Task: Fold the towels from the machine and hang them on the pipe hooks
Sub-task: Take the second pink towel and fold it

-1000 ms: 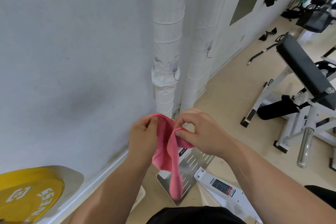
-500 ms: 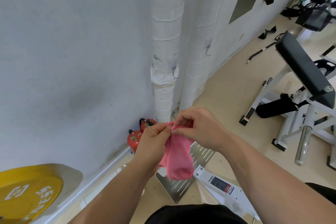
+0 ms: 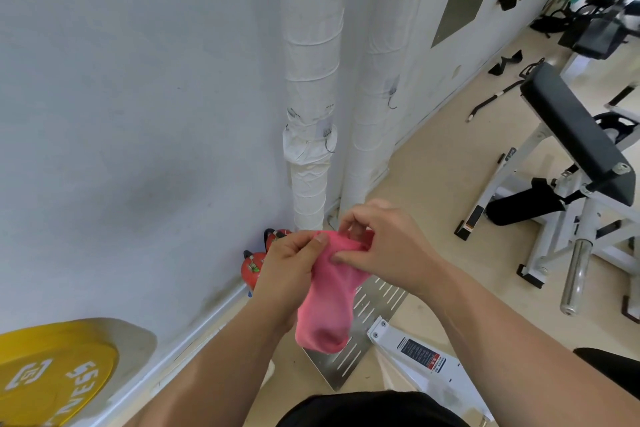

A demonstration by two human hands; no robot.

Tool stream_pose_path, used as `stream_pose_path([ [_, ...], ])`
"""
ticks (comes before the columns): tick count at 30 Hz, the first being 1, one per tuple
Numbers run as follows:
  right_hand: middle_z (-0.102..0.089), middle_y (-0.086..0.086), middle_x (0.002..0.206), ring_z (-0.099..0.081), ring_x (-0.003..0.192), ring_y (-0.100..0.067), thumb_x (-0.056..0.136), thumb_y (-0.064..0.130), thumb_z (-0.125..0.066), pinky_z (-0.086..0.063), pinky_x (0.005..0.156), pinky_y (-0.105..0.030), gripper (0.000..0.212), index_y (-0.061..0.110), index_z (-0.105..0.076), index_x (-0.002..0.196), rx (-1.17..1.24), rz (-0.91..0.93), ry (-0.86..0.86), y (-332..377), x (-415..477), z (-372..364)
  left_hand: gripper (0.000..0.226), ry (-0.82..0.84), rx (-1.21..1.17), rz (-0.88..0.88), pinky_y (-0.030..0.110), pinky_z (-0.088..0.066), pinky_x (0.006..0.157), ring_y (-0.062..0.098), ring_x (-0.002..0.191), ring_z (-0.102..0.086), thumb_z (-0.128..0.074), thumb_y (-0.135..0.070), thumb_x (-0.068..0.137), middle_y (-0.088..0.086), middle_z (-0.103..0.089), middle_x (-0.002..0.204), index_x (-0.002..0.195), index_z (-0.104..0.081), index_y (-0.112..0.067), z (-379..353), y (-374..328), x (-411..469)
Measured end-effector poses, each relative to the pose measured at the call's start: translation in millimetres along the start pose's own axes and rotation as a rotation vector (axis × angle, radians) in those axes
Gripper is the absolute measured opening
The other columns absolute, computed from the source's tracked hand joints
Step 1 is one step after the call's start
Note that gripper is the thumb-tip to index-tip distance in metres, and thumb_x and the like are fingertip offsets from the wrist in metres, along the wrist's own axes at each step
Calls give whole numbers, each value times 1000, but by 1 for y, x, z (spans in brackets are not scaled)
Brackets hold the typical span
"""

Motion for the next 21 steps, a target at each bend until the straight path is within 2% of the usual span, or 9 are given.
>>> stream_pose_path([
  [2, -50, 16, 72, -48, 75, -14, 68, 48, -81, -44, 69, -34, 28, 25, -64, 72, -113, 78, 4, -8, -3, 2, 25, -65, 8, -33, 19, -44, 54, 3, 56, -58, -54, -15, 103, -12, -68, 63, 94, -78, -12, 7, -7, 3],
  [5, -56, 8, 104, -52, 100, -19, 78, 54, -69, -42, 87, -36, 29, 26, -68, 73, -187, 26, -21, -29, -9, 12, 25, -108, 32, -130, 15, -43, 59, 2, 64, -56, -54, -9, 103, -13, -67, 68, 90, -76, -9, 20, -23, 13],
  [7, -54, 2, 127, -48, 121, -14, 84, 52, -69, -36, 101, -27, 24, 29, -69, 77, -105, -56, 6, -37, -11, 21, 25, -118, 82, -150, 22, -42, 64, 5, 65, -52, -54, -10, 102, -10, -63, 69, 87, -75, -9, 28, -31, 19],
  [8, -54, 3, 130, -49, 122, -8, 86, 46, -73, -35, 101, -19, 19, 29, -67, 78, -19, -91, 30, -38, -10, 24, 24, -117, 104, -147, 27, -42, 66, 8, 66, -52, -56, -11, 102, -6, -62, 70, 87, -74, -9, 31, -32, 21],
  [9, -58, 3, 125, -53, 117, -3, 87, 38, -75, -37, 98, -15, 16, 28, -64, 79, 81, -126, 53, -37, -8, 28, 22, -105, 108, -149, 30, -43, 67, 10, 67, -53, -57, -11, 101, -4, -63, 71, 88, -74, -10, 34, -35, 23],
  [11, -66, 0, 94, -61, 88, -6, 90, 20, -74, -45, 81, -19, 17, 17, -59, 83, 349, -189, 63, -33, -5, 32, 17, -28, 83, -173, 26, -47, 64, 13, 65, -57, -57, -4, 100, -2, -69, 71, 100, -71, -14, 34, -44, 26],
  [13, -59, -4, 72, -54, 68, -14, 93, 4, -67, -45, 64, -24, 18, 11, -51, 91, 624, -235, 18, -27, -3, 38, 37, 121, 59, -186, 24, -46, 59, 16, 62, -55, -56, 7, 97, 2, -67, 71, 118, -62, -23, 30, -56, 27],
  [17, -56, -3, 63, -49, 54, -18, 99, -2, -54, -40, 52, -29, 28, 23, -42, 102, 931, -236, -49, -11, 3, 47, 78, 514, 190, -181, 25, -43, 59, 10, 59, -54, -46, 28, 86, 1, -66, 95, 135, -49, -32, 17, -90, 20],
  [21, -55, -1, 63, -43, 53, -18, 100, -1, -52, -35, 49, -29, 30, 26, -40, 103, 1011, -168, -25, 5, 9, 49, 74, 827, 406, -132, 21, -47, 65, 13, 76, -57, -58, 16, 79, 3, -65, 113, 128, -55, -39, -2, -121, 15],
])
Point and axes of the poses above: each hand's wrist, its own x-axis towards the middle knuckle, its own z-axis out of the back of the hand, y = z × x, the point moved 6 cm from there along x, towards the middle knuckle
